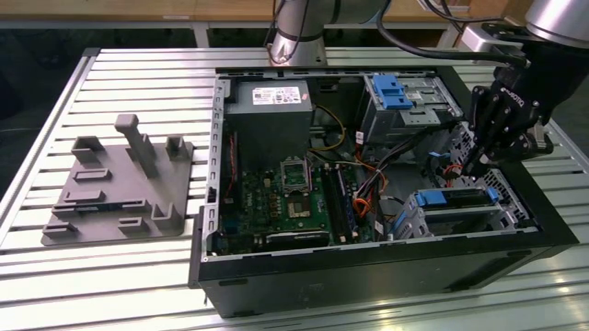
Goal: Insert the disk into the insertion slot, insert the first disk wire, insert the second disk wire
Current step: 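Insert the first disk wire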
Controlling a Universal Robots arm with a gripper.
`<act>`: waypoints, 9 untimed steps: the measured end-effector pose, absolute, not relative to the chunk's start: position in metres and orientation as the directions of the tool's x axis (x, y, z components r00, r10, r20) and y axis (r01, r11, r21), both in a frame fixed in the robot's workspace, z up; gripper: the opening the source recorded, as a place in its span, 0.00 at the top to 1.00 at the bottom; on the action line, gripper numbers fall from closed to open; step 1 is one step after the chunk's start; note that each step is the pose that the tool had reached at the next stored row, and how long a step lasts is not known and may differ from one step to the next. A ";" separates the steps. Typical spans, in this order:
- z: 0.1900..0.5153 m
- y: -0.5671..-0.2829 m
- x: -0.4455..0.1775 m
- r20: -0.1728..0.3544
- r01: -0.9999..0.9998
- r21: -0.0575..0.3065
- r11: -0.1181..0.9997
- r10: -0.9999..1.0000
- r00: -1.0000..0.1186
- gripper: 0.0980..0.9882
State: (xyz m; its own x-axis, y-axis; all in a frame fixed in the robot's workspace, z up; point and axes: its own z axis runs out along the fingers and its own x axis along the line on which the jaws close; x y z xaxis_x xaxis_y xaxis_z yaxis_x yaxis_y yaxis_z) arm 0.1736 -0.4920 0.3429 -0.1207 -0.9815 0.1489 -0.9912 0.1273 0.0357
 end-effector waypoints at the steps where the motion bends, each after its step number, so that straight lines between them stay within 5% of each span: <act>1: 0.343 -0.492 0.174 0.149 -0.991 0.036 0.127 -0.981 -0.121 0.93; 9: 0.343 -0.492 0.177 0.150 -0.991 0.044 0.127 -0.981 -0.120 0.93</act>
State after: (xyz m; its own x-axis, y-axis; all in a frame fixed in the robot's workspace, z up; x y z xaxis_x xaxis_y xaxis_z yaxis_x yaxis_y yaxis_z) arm 0.1773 -0.4918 0.3428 -0.1195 -0.9815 0.1498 -0.9909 0.1274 0.0439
